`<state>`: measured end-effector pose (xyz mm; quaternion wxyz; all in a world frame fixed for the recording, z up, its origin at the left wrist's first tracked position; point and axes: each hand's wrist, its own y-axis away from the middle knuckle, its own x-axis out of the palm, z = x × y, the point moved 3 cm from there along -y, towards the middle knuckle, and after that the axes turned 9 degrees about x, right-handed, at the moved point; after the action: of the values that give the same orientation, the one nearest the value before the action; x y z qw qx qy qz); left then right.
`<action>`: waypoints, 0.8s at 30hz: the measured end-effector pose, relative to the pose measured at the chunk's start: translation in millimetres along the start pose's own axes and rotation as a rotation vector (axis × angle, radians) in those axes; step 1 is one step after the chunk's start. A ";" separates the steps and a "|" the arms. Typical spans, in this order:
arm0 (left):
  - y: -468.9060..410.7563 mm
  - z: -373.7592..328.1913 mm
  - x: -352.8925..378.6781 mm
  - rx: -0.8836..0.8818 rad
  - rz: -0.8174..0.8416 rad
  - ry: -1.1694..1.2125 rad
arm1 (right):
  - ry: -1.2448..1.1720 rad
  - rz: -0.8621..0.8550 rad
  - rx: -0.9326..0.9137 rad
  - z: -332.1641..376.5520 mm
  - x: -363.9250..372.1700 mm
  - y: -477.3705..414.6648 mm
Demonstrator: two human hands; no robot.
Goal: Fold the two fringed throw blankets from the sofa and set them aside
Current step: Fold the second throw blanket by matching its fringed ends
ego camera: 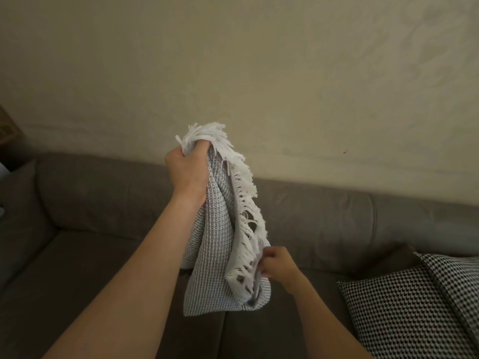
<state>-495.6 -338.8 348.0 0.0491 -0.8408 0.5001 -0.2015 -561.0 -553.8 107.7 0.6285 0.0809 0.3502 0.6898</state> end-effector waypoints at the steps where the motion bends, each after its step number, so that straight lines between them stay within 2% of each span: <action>1: -1.0 2.3 -3.2 -0.004 -0.005 -0.007 | -0.150 -0.012 0.026 1.2 -5.7 -1.6; 5: -5.4 10.4 -13.4 0.000 -0.040 -0.067 | -0.758 0.034 0.098 4.2 -27.3 -9.5; 7: -6.1 13.6 -15.6 0.030 -0.059 -0.127 | -0.865 0.116 0.076 9.8 -33.0 -5.1; 9: -5.3 15.6 -16.0 0.075 -0.060 -0.189 | -0.668 -0.030 0.053 11.4 -39.7 0.4; 11: -6.1 18.2 -17.6 0.112 -0.051 -0.222 | -0.328 -0.289 0.030 9.0 -48.0 6.1; 13: -8.0 20.7 -19.5 0.149 -0.051 -0.268 | -0.021 -0.423 0.031 2.6 -54.0 7.7; 16: -10.5 20.3 -22.4 0.231 -0.043 -0.382 | 0.392 -0.357 0.078 -5.8 -55.3 7.5; 18: -11.7 18.0 -24.7 0.287 -0.031 -0.435 | 0.560 -0.341 0.222 -16.1 -57.9 3.1; 19: -11.3 17.0 -26.2 0.305 -0.028 -0.461 | 0.585 -0.366 0.330 -22.9 -61.6 2.4; 21: -10.0 15.4 -26.2 0.334 -0.002 -0.509 | 0.478 -0.429 0.486 -34.6 -71.3 1.0; 24: -5.6 15.7 -23.7 0.367 0.032 -0.567 | 0.200 -0.417 0.453 -44.7 -78.4 -6.8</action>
<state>-494.8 -317.5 328.4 0.3399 -0.8326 0.4349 -0.0457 -564.8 -643.5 96.3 0.6848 0.0771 0.5638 0.4551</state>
